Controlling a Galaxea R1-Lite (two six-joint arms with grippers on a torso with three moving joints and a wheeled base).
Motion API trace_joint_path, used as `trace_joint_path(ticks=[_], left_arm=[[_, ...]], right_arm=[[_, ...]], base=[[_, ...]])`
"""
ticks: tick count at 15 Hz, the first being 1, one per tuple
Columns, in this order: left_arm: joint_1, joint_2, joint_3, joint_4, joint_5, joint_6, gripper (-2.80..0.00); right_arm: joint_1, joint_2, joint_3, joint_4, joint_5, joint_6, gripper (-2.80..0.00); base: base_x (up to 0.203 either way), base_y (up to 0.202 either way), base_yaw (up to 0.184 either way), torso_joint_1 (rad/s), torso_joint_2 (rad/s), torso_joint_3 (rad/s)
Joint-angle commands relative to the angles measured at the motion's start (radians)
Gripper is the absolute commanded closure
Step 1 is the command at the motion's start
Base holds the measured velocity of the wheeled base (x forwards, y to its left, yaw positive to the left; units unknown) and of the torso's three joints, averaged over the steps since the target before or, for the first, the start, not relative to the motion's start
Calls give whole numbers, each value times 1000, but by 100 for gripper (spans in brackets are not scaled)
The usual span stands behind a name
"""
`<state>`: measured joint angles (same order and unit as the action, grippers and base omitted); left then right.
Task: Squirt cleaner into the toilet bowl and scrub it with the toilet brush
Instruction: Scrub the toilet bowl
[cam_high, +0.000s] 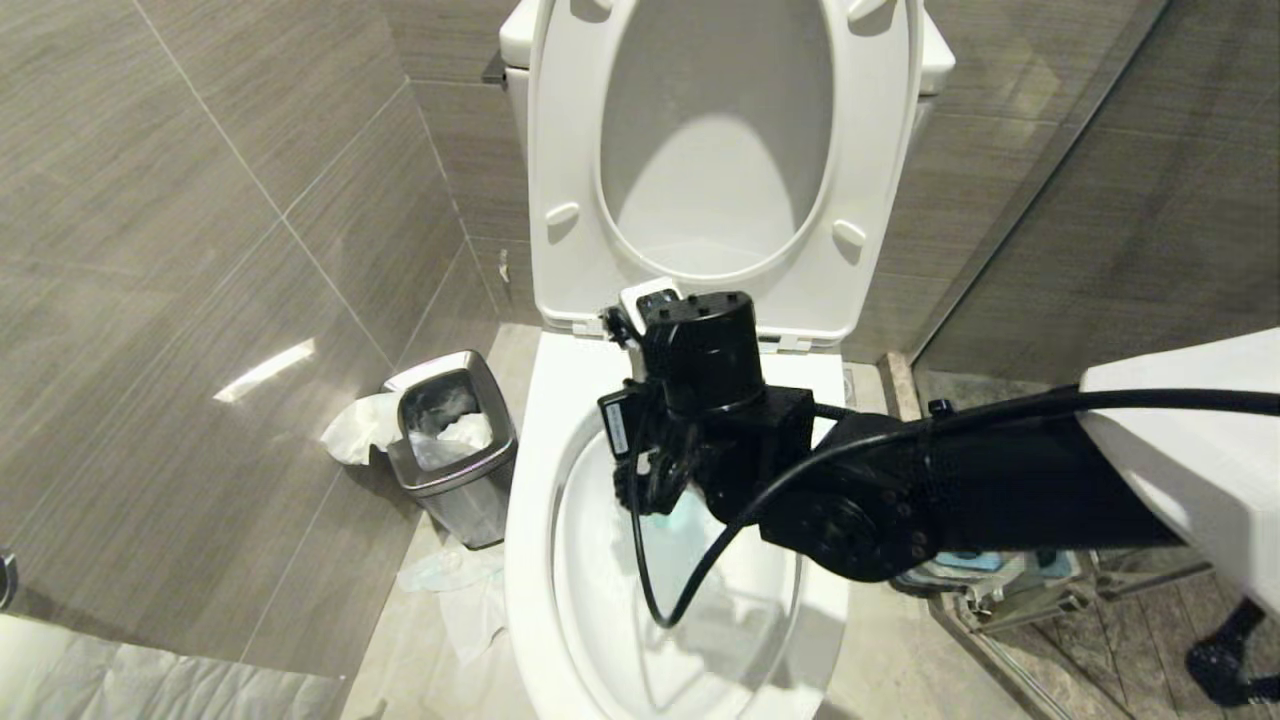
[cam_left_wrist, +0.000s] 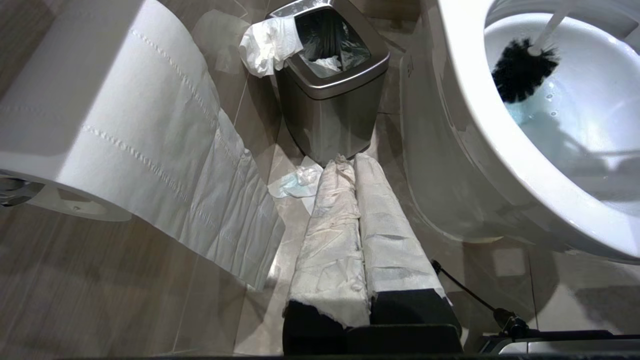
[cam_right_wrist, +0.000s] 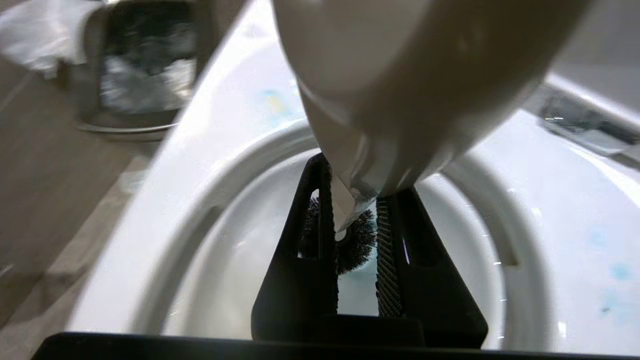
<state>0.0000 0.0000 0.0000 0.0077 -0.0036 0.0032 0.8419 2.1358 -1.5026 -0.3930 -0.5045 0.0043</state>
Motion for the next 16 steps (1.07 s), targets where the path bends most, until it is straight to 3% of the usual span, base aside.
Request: trace_joint_path(ticks=[1,9,16], left_arm=[[0,1,3,0,-1,1,0],[0,0,3,0,-1,0,0],[0,0,3,0,1,0,0]], right_arm=[[-44,20,-21,-1,-1,-2,0],[-66,-99,-22,60,7,-9,0],[-67,32,-22,39,2,1,0]], base=[[0,0,0,0,0,0],[0,0,0,0,0,0],[0,0,0,0,0,0]])
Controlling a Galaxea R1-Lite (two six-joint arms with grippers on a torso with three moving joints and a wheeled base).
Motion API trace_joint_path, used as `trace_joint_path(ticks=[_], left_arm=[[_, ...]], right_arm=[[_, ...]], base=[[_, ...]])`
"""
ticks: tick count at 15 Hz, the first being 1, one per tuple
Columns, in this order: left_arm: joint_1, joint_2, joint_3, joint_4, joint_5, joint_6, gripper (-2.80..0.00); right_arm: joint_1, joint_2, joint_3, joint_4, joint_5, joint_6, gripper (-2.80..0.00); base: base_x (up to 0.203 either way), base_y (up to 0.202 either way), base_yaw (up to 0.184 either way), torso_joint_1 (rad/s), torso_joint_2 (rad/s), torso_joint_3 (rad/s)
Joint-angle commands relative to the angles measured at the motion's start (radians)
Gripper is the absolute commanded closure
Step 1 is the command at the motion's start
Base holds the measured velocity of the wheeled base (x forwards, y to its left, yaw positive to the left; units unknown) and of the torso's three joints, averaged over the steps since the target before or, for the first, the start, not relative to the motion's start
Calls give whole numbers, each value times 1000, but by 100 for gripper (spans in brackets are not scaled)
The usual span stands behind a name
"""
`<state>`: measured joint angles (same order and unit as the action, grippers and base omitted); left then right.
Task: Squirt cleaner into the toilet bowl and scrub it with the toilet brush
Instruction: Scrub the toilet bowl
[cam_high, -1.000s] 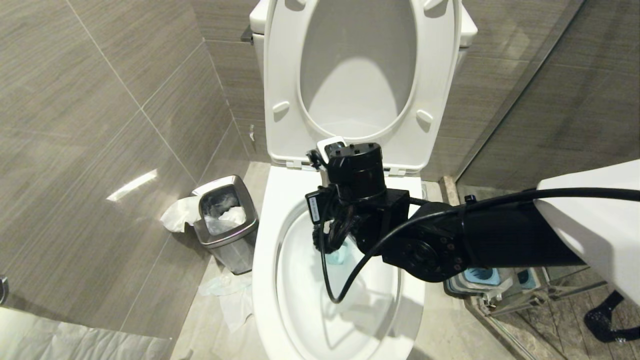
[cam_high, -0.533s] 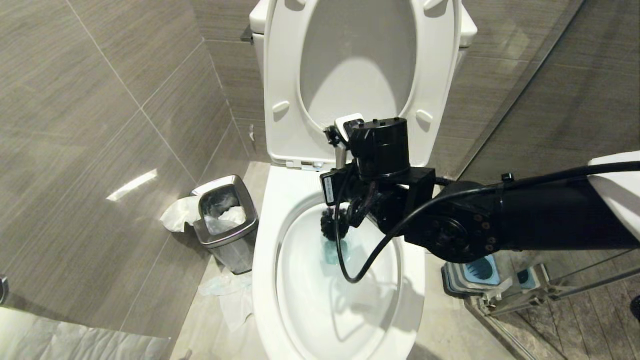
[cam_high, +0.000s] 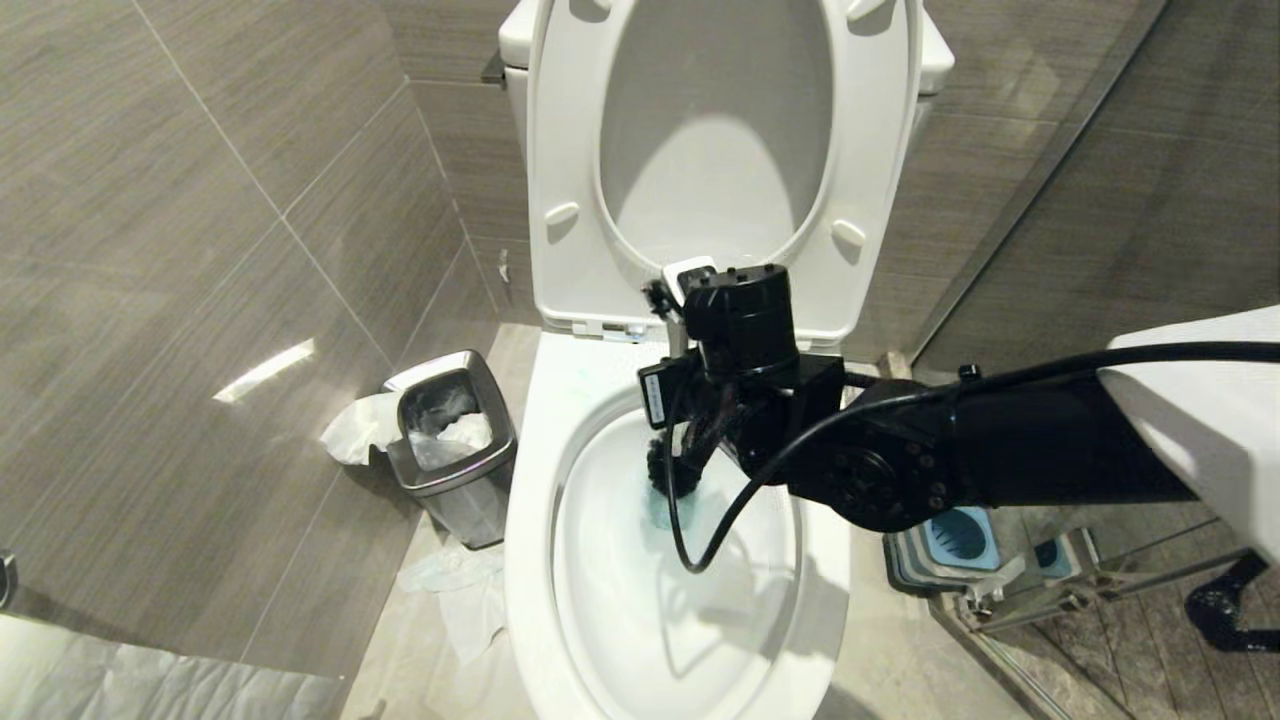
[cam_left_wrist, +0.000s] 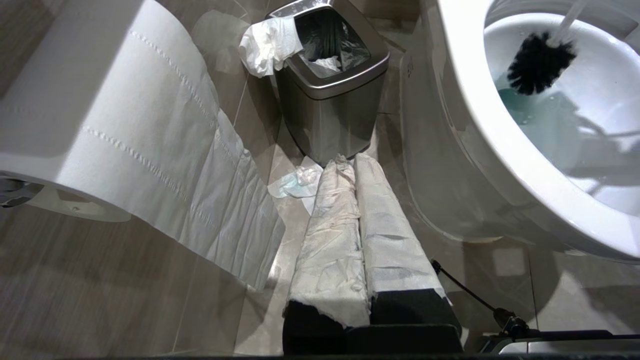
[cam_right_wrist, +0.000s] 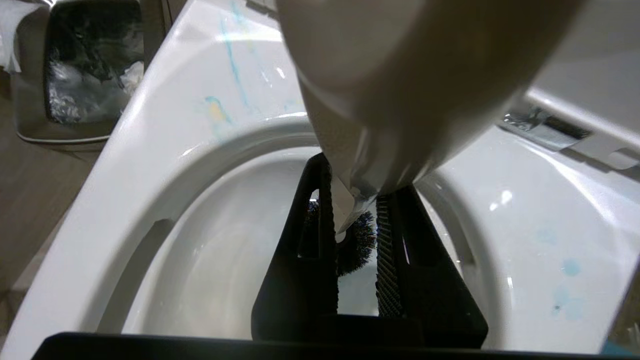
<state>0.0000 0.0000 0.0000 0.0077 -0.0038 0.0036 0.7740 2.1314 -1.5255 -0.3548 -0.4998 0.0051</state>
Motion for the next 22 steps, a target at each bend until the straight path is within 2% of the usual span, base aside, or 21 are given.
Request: trace_joint_path(ticks=[1,5,9,15,22], left_arm=[[0,0,3,0,1,-1,0],[0,0,3,0,1,-1,0],[0,0,3,0,1,-1,0],[0,0,3,0,-1,-1,0],[0,0,3,0,1,-1,0]], right_arm=[[1,61,7,-22,-5,1,0],[4,118,21,-70,-14,1,0],[7,12,25,-55,-14,0,0],[11,-281,5,144,-8,0,0],[20,-157,-5,147,-6,6,0]], base=[[0,0,0,0,0,0],[0,0,0,0,0,0],[0,0,0,0,0,0],[0,0,0,0,0,0],[0,0,0,0,0,0]])
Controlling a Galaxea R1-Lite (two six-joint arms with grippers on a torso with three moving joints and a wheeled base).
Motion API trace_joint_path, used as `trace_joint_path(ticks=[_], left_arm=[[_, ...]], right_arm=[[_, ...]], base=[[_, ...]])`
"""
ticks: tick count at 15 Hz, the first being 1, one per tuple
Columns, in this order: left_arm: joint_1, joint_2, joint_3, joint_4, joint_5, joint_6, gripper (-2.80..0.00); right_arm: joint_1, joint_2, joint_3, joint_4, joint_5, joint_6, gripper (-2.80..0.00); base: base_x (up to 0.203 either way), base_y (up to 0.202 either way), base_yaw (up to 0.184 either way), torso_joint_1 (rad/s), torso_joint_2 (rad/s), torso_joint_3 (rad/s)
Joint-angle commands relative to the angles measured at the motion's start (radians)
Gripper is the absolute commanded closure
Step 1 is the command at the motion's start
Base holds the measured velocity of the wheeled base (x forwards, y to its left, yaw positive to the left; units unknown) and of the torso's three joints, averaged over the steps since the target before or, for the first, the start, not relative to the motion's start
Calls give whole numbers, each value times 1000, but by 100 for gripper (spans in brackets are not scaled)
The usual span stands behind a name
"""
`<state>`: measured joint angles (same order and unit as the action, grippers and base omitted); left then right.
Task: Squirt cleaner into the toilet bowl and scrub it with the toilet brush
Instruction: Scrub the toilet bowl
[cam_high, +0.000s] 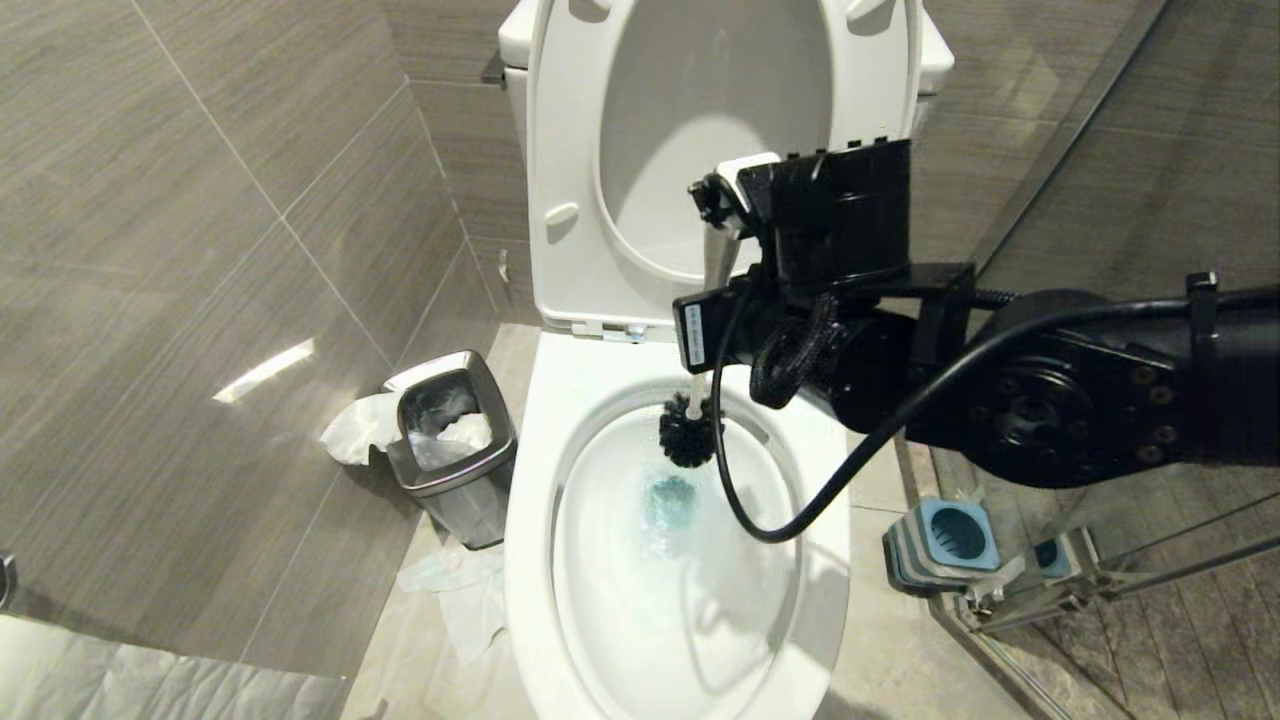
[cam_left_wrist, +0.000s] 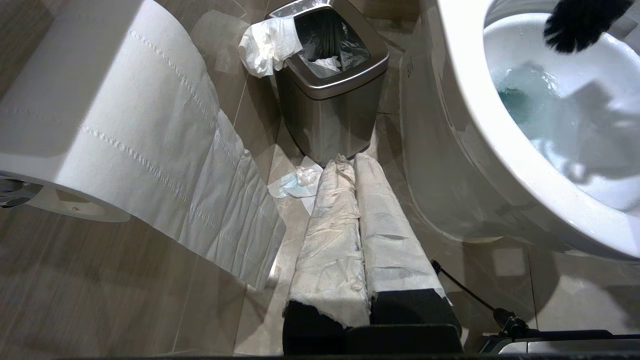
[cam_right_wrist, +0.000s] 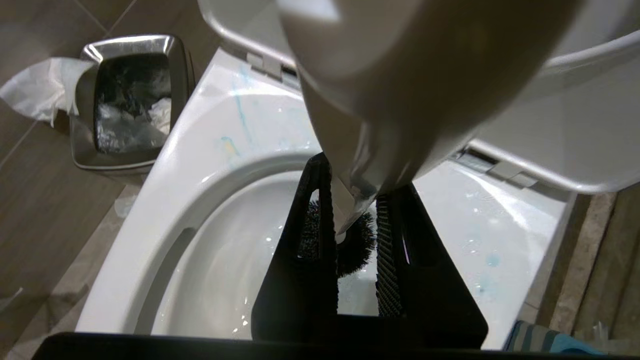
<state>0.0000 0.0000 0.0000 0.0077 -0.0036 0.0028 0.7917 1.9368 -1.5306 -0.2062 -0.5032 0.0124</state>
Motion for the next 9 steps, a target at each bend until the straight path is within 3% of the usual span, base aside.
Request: trace_joint_path(ticks=[1,6,9], left_arm=[[0,0,3,0,0,0,0],[0,0,3,0,1,0,0],[0,0,3,0,0,0,0]], right_arm=[[4,65,0,-3,-3,12,0],[24,205,34,-9,-12,105,0],[37,228,21,-10,-38,112,0]], base=[[0,0,0,0,0,0],[0,0,0,0,0,0],[0,0,0,0,0,0]])
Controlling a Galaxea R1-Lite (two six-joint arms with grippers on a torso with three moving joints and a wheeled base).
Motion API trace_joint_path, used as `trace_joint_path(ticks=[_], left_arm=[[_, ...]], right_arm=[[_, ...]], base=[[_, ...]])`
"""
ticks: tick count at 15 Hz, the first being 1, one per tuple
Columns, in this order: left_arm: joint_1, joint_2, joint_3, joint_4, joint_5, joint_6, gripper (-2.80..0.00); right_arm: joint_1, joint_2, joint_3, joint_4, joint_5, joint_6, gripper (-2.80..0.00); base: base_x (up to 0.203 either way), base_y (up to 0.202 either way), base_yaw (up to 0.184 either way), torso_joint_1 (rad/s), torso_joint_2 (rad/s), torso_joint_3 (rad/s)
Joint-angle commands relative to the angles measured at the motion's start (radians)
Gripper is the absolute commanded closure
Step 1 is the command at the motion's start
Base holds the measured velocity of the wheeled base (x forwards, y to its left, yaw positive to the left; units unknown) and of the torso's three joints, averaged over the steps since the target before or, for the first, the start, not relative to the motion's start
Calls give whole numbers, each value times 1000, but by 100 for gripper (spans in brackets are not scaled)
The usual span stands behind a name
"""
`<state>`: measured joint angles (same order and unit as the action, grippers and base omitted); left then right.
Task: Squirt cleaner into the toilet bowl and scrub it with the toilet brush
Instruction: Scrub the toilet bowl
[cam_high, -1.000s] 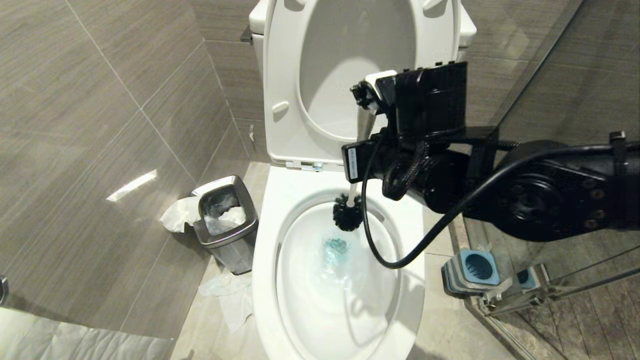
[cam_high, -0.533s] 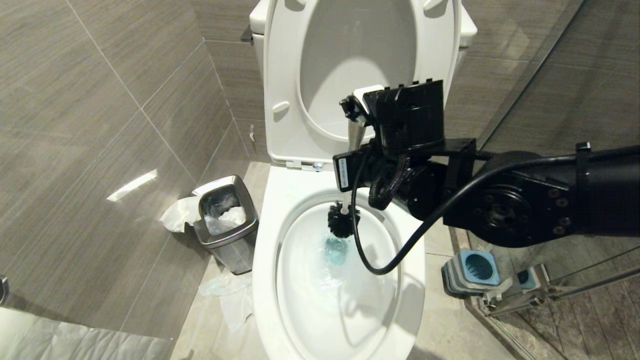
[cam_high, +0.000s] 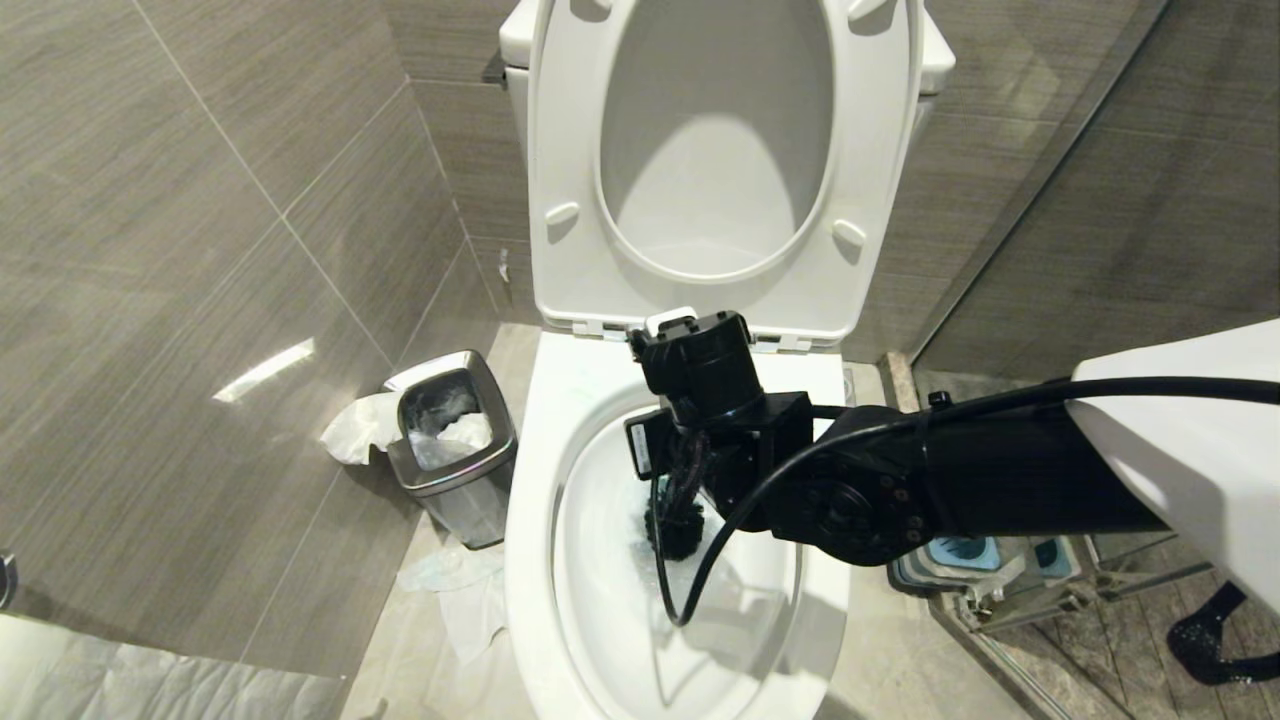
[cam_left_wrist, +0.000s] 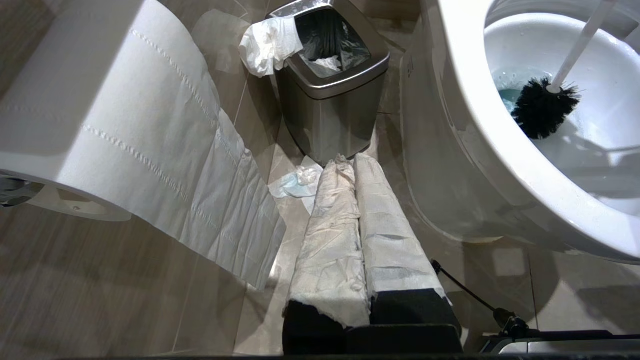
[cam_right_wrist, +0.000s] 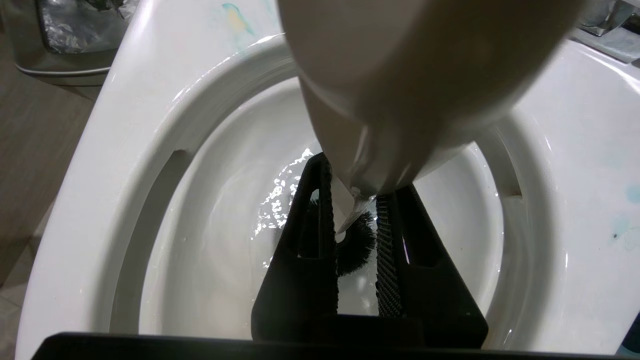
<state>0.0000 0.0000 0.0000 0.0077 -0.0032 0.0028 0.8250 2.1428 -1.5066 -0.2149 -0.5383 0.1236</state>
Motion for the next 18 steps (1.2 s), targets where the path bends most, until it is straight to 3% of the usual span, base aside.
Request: trace_joint_path(ticks=[1,6,9,15,18], left_arm=[[0,0,3,0,0,0,0],[0,0,3,0,-1,0,0],[0,0,3,0,0,0,0],[0,2,3,0,-1,0,0],[0,0,3,0,-1,0,0]], right_arm=[[3,8,-5,0,-4,-1,0],[15,-190,2,19,-2,-37,0],[60,-372,-10,128,-7,-48,0],[97,-456,-314,438,-64,-124,0],[111,-414,-352,471,-100,-116,0]], base=[[0,0,0,0,0,0],[0,0,0,0,0,0],[0,0,0,0,0,0],[0,0,0,0,0,0],[0,0,0,0,0,0]])
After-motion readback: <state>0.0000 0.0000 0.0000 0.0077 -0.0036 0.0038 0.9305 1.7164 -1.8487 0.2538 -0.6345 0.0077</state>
